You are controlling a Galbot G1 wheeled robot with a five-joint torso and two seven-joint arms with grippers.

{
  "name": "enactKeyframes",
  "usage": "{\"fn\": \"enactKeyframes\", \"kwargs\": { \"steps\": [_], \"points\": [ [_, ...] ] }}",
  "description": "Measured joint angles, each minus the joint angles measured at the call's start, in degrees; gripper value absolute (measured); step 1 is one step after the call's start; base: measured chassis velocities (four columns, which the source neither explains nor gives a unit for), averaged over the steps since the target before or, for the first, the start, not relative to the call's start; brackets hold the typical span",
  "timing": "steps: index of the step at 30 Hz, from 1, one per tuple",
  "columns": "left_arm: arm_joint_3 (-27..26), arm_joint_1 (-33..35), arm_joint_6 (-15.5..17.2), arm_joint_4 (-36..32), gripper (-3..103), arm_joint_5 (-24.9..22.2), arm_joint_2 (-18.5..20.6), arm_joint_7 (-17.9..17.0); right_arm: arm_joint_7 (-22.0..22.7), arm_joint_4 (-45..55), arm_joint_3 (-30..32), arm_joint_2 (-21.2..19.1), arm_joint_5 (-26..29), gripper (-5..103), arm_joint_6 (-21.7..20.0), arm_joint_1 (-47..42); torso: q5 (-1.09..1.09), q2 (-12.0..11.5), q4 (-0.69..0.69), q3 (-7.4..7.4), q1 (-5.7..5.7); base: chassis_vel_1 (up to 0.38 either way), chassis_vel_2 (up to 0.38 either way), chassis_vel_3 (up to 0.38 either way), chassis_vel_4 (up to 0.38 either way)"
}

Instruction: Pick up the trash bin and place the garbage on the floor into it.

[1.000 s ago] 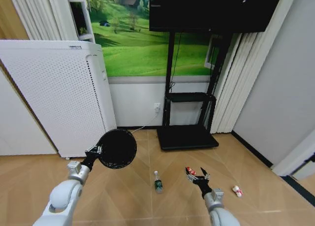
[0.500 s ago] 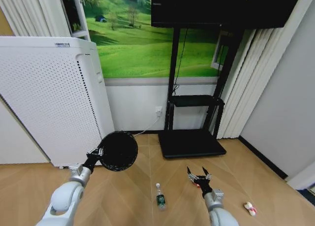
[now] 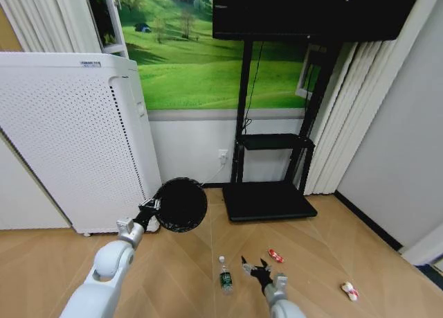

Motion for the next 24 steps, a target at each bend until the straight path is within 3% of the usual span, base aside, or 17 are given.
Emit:
{"fn": "enactKeyframes", "kwargs": {
  "steps": [7, 15, 19, 21, 24],
  "points": [
    [5.3, -6.8, 0.2, 3.9, 4, 0.0, -0.1, -0.2, 4.5, -6.5, -1.5, 1.0, -0.7, 100, -0.8, 2.7, -0.12, 0.0, -0.02, 0.00, 0.00, 0.000, 0.000, 0.000, 0.000],
    [10.3, -10.5, 0.9, 6.5, 4, 0.6, -2.1, -1.6, 4.4, -7.8, -2.6, 1.0, -0.9, 100, -3.8, 4.1, -0.08, 0.0, 0.01, 0.01, 0.01, 0.000, 0.000, 0.000, 0.000],
    [11.4, -10.3, 1.7, 5.2, 4, 0.5, -2.5, -2.7, 0.4, -6.5, -3.0, 1.0, -2.0, 100, -4.0, 3.7, -0.08, 0.0, 0.03, 0.00, 0.00, 0.000, 0.000, 0.000, 0.000],
    [11.3, -9.4, 1.8, 4.5, 4, 0.5, -2.4, -2.8, -5.6, -6.0, -3.0, 1.0, -4.3, 100, -4.2, 3.4, -0.07, 0.0, 0.04, 0.00, 0.00, 0.000, 0.000, 0.000, 0.000],
    [11.2, -9.2, 1.8, 4.4, 4, 0.5, -2.4, -2.7, -6.9, -6.0, -3.0, 1.0, -4.8, 100, -4.2, 3.4, -0.06, 0.0, 0.03, 0.00, 0.00, 0.000, 0.000, 0.000, 0.000]
  ]
}}
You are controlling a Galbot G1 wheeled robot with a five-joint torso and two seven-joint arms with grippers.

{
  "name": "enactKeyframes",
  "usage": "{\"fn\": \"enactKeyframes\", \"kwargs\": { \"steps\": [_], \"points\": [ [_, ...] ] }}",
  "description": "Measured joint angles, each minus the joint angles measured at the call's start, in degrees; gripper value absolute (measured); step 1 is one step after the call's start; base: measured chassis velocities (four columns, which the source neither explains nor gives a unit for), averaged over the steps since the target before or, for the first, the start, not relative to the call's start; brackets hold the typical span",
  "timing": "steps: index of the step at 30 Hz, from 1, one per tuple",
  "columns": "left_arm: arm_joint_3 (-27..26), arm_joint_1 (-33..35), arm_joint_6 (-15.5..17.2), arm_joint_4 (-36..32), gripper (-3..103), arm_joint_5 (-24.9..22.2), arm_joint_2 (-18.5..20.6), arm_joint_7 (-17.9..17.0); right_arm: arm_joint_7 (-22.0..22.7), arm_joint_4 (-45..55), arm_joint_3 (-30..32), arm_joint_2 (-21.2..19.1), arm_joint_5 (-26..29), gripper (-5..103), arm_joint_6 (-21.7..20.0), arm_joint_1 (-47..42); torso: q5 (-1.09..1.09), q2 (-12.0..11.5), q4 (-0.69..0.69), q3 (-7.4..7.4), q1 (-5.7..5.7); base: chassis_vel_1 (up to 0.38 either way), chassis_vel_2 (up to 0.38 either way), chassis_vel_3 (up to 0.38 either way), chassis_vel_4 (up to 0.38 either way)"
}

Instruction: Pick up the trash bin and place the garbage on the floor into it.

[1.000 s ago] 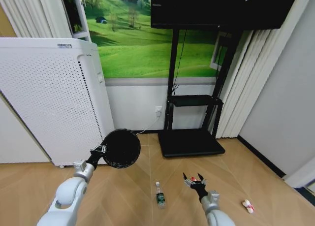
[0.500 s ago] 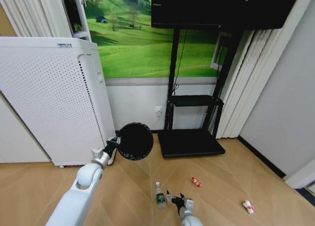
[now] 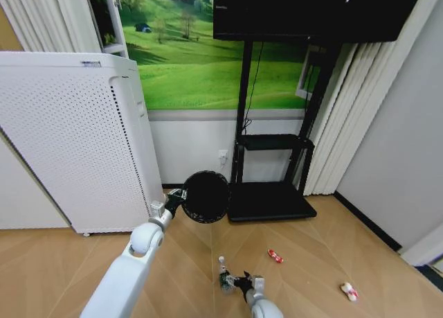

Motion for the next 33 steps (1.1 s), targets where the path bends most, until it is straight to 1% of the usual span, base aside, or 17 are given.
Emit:
{"fn": "enactKeyframes", "kwargs": {
  "steps": [2, 4, 5, 6, 7, 8, 9, 11, 12, 13, 14, 17, 18, 19, 27, 31, 33],
  "points": [
    [-0.1, 0.2, 0.0, -0.1, 4, 0.0, 0.1, 0.0, -0.9, 0.0, 0.0, 0.0, -0.3, 100, 0.0, 0.0, 0.01, 0.0, 0.00, 0.00, 0.00, 0.000, 0.000, 0.000, 0.000],
    [-1.4, 1.3, 0.0, -0.8, 4, 0.0, 0.6, 0.6, -6.2, 0.0, 0.0, 0.1, -2.4, 100, -0.1, 0.1, 0.03, 0.0, -0.03, 0.00, 0.00, 0.000, 0.000, 0.000, 0.000],
    [-1.4, 1.3, 0.0, -0.8, 4, 0.0, 0.6, 0.6, -6.2, 0.0, 0.0, 0.1, -2.4, 100, -0.1, 0.1, 0.03, 0.0, -0.03, 0.00, 0.00, 0.000, 0.000, 0.000, 0.000],
    [-2.1, 1.9, -0.1, -1.1, 4, 0.0, 0.8, 1.0, -9.0, -0.1, 0.0, 0.1, -3.8, 100, 0.0, 0.3, 0.05, 0.0, -0.05, 0.00, 0.00, 0.000, 0.000, 0.000, 0.000],
    [-2.7, 2.5, -0.2, -1.6, 4, 0.0, 1.0, 1.3, -13.1, -0.9, -0.8, -0.4, -5.8, 100, 1.1, 1.1, 0.17, 0.0, -0.06, 0.00, 0.00, 0.000, 0.000, 0.000, 0.000],
    [-2.7, 2.5, -0.2, -1.6, 4, 0.0, 1.0, 1.3, -13.1, -0.9, -0.8, -0.4, -5.8, 100, 1.1, 1.1, 0.17, 0.0, -0.06, 0.00, 0.00, 0.000, 0.000, 0.000, 0.000],
    [-3.1, 3.1, -0.3, -2.3, 4, -0.1, 1.2, 1.6, -16.6, -1.9, -3.2, -1.3, -8.1, 100, 2.8, 2.5, 0.20, 0.0, -0.03, 0.00, 0.00, 0.000, 0.000, 0.000, 0.000],
    [-3.7, 3.8, -0.3, -3.0, 4, -0.2, 1.5, 1.8, -19.1, -2.4, -4.1, -2.7, -9.0, 100, 3.2, 3.8, 0.42, 0.0, 0.00, 0.00, 0.00, 0.000, 0.000, 0.000, 0.000],
    [-4.1, 4.1, -0.4, -3.4, 4, -0.3, 1.7, 1.9, -20.1, -2.4, -4.1, -4.1, -9.3, 100, 3.2, 4.5, 0.25, 0.0, 0.00, 0.00, 0.00, 0.000, 0.000, 0.000, 0.000],
    [-4.1, 4.1, -0.4, -3.4, 4, -0.3, 1.7, 1.9, -20.1, -2.4, -4.1, -4.1, -9.3, 100, 3.2, 4.5, 0.25, 0.0, 0.00, 0.00, 0.00, 0.000, 0.000, 0.000, 0.000],
    [-4.4, 4.4, -0.4, -3.6, 4, -0.3, 1.8, 2.1, -20.5, -2.4, -4.3, -5.1, -9.5, 100, 3.2, 5.0, 0.14, 0.0, -0.01, 0.00, 0.00, 0.000, 0.000, 0.000, 0.000],
    [-5.1, 5.0, -0.6, -4.0, 4, -0.5, 2.2, 2.5, -21.1, -2.3, -4.9, -7.3, -9.3, 100, 2.5, 6.1, 0.19, 0.0, -0.03, 0.00, 0.00, 0.000, 0.000, 0.000, 0.000],
    [-5.3, 5.2, -0.7, -4.1, 4, -0.5, 2.3, 2.6, -21.4, -2.4, -5.0, -8.2, -9.0, 100, 2.2, 6.7, 0.10, 0.0, -0.03, 0.00, 0.00, 0.000, 0.000, 0.000, 0.000],
    [-5.4, 5.4, -0.7, -4.3, 4, -0.6, 2.5, 2.7, -22.1, -2.9, -5.3, -9.1, -8.6, 100, 2.2, 7.8, 0.10, 0.0, -0.02, 0.00, 0.00, 0.000, 0.000, 0.000, 0.000],
    [-5.8, 5.9, -0.8, -5.5, 4, -1.2, 3.2, 2.8, -22.5, -7.3, -8.1, -12.4, -7.4, 100, 2.2, 12.6, 0.10, 0.0, -0.02, 0.00, 0.00, 0.000, 0.000, 0.000, 0.000],
    [-5.9, 6.0, -0.7, -5.5, 4, -1.2, 3.1, 2.8, -21.0, -9.6, -10.1, -12.8, -6.2, 100, 1.6, 14.4, 0.09, 0.0, -0.02, 0.00, 0.00, 0.000, 0.000, 0.000, 0.000],
    [-5.9, 6.1, -0.6, -5.7, 4, -1.2, 3.1, 2.7, -17.8, -11.0, -10.6, -12.3, -4.7, 100, 0.5, 15.6, 0.07, 0.0, -0.02, 0.00, 0.00, 0.000, 0.000, 0.000, 0.000]
  ]
}}
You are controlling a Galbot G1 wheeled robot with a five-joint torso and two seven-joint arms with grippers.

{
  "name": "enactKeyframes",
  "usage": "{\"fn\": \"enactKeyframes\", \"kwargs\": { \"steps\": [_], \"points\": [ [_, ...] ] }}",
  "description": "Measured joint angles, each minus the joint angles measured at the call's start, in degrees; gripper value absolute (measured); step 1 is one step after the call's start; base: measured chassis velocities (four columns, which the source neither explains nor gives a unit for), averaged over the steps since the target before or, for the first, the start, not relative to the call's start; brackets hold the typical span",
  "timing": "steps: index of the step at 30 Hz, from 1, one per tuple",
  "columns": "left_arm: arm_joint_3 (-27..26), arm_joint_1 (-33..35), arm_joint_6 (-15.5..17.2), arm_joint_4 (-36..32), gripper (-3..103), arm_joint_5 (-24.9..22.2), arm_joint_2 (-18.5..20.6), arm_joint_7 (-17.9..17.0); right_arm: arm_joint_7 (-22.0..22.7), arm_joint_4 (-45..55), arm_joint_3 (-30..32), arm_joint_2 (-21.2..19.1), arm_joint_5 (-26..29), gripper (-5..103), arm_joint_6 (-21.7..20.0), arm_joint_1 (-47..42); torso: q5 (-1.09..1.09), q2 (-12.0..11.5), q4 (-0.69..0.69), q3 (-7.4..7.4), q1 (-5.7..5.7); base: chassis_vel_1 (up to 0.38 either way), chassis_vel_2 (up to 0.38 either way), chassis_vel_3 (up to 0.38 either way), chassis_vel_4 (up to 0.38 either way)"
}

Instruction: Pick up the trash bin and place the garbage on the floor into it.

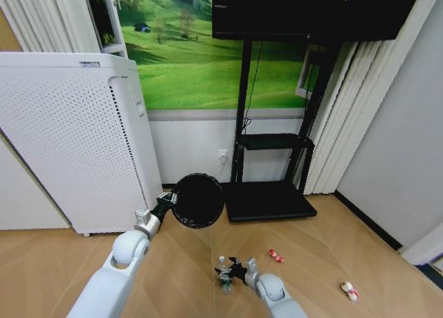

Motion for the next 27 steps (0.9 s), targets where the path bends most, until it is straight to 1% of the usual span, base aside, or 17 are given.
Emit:
{"fn": "enactKeyframes", "kwargs": {
  "steps": [1, 3, 4, 5, 6, 7, 8, 10, 11, 12, 13, 14, 16, 19, 27],
  "points": [
    [0.0, 0.0, 0.0, 0.0, 4, 0.0, 0.0, 0.0, 0.0, 0.0, 0.0, 0.0, 0.0, 100, 0.0, 0.0, 0.00, 0.0, 0.00, 0.00, 0.00, 0.000, 0.000, 0.000, 0.000],
    [-0.1, 0.2, 0.1, -0.1, 4, 0.0, -0.1, -0.1, 6.2, 0.6, -0.3, 0.5, 4.9, 100, -1.2, 0.0, 0.00, 0.0, -0.01, 0.00, 0.00, 0.000, 0.000, 0.000, 0.000],
    [-0.3, 0.3, 0.1, -0.1, 4, 0.1, -0.2, 0.0, 10.2, 1.6, -0.1, 0.8, 8.3, 100, -1.4, -0.2, 0.00, 0.0, 0.00, 0.00, 0.00, 0.000, 0.000, 0.000, 0.000],
    [-0.3, 0.3, 0.1, -0.1, 4, 0.1, -0.2, 0.0, 10.2, 1.6, -0.1, 0.8, 8.3, 100, -1.4, -0.2, 0.00, 0.0, 0.00, 0.00, 0.00, 0.000, 0.000, 0.000, 0.000],
    [-0.5, 0.6, 0.1, -0.1, 4, 0.1, -0.3, 0.0, 12.8, 2.3, 0.7, 1.1, 9.9, 100, -1.4, -0.3, 0.01, 0.0, 0.00, 0.00, 0.00, 0.000, 0.000, 0.000, 0.000],
    [-0.6, 0.9, 0.1, -0.2, 4, 0.2, -0.4, 0.0, 14.9, 3.0, 1.8, 1.2, 10.4, 100, -0.6, -0.4, 0.00, 0.0, 0.00, 0.00, 0.00, 0.000, 0.000, 0.000, 0.000],
    [-0.6, 0.9, 0.1, -0.2, 4, 0.2, -0.4, 0.0, 14.9, 3.0, 1.8, 1.2, 10.4, 100, -0.6, -0.4, 0.00, 0.0, 0.00, 0.00, 0.00, 0.000, 0.000, 0.000, 0.000],
    [-0.9, 1.7, 0.1, -0.5, 4, 0.3, -0.5, 0.3, 19.9, 4.9, 4.1, 1.5, 10.3, 100, 2.0, -0.9, -0.01, 0.0, 0.00, 0.00, 0.00, 0.000, 0.000, 0.000, 0.000],
    [-0.9, 1.7, 0.1, -0.5, 4, 0.3, -0.5, 0.3, 19.9, 4.9, 4.1, 1.5, 10.3, 100, 2.0, -0.9, -0.01, 0.0, 0.00, 0.00, 0.00, 0.000, 0.000, 0.000, 0.000],
    [-1.1, 2.1, 0.1, -0.6, 4, 0.4, -0.6, 0.5, 23.0, 6.4, 5.7, 1.8, 9.9, 100, 3.1, -1.4, 0.00, 0.0, -0.01, 0.00, 0.00, 0.000, 0.000, 0.000, 0.000],
    [-1.1, 2.1, 0.1, -0.6, 4, 0.4, -0.6, 0.5, 23.0, 6.4, 5.7, 1.8, 9.9, 100, 3.1, -1.4, 0.00, 0.0, -0.01, 0.00, 0.00, 0.000, 0.000, 0.000, 0.000],
    [-1.3, 2.5, 0.1, -0.6, 4, 0.5, -0.6, 0.5, 25.1, 7.7, 7.4, 2.0, 8.8, 100, 4.4, -2.0, -0.01, 0.0, -0.01, -0.01, 0.00, 0.000, 0.000, 0.000, 0.000],
    [-1.5, 2.7, 0.1, -0.7, 4, 0.5, -0.6, 0.7, 26.6, 9.4, 9.8, 2.1, 5.7, 100, 5.6, -3.0, -0.01, 0.0, -0.01, -0.01, 0.00, 0.000, 0.000, 0.000, 0.000],
    [-1.7, 2.9, 0.0, -0.7, 4, 0.5, -0.6, 0.9, 27.2, 10.8, 11.3, 2.0, 4.1, 100, 5.9, -4.1, -0.01, 0.0, -0.01, -0.01, 0.00, 0.000, 0.000, 0.000, 0.000],
    [-1.7, 2.9, -0.1, -0.7, 4, 0.6, -0.6, 1.2, 27.7, 12.4, 12.0, 2.1, 3.6, 100, 5.8, -6.2, 0.00, 0.0, -0.01, -0.01, 0.00, 0.000, 0.000, 0.000, 0.000]
  ]
}}
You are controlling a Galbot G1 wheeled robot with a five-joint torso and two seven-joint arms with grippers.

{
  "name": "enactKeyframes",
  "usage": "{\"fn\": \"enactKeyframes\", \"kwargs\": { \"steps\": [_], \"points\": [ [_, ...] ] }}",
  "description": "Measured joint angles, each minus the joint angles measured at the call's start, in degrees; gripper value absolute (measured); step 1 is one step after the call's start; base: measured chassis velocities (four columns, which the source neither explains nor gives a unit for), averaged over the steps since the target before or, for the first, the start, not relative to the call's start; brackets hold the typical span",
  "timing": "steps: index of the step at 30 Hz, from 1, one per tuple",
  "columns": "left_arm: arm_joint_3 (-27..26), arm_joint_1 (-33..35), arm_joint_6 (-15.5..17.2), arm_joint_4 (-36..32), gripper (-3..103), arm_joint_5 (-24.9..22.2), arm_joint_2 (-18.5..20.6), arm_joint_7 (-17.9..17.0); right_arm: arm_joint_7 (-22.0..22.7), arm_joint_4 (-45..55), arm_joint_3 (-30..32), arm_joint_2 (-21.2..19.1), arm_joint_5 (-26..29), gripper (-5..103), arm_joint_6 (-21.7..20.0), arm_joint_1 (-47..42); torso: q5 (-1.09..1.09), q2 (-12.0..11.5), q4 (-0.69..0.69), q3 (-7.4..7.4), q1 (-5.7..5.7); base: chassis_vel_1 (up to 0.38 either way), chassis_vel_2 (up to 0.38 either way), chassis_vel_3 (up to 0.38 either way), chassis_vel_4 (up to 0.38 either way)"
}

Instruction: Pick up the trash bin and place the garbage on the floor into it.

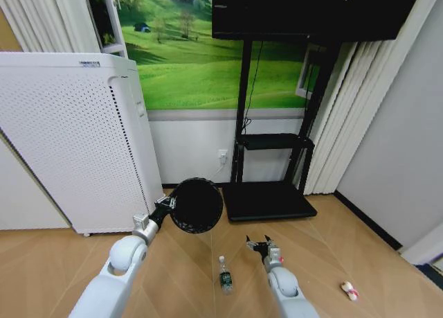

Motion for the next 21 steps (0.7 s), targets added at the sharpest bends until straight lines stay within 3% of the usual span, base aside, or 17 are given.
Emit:
{"fn": "enactKeyframes", "kwargs": {
  "steps": [9, 21],
  "points": [
    [0.7, -0.9, -0.3, 1.0, 4, -0.4, 0.2, 0.6, 0.0, -0.1, -0.3, 0.3, 0.0, 100, -0.1, -0.1, 0.00, 0.0, 0.01, 0.00, 0.00, 0.065, 0.071, -0.066, -0.058],
    [8.0, -5.9, -0.5, 2.8, 4, -0.5, -0.2, 0.3, -1.7, -0.1, -0.5, 0.4, -0.3, 100, 0.2, -1.3, -0.01, 0.0, 0.02, 0.00, 0.00, 0.205, 0.202, -0.201, -0.189]
  ]
}}
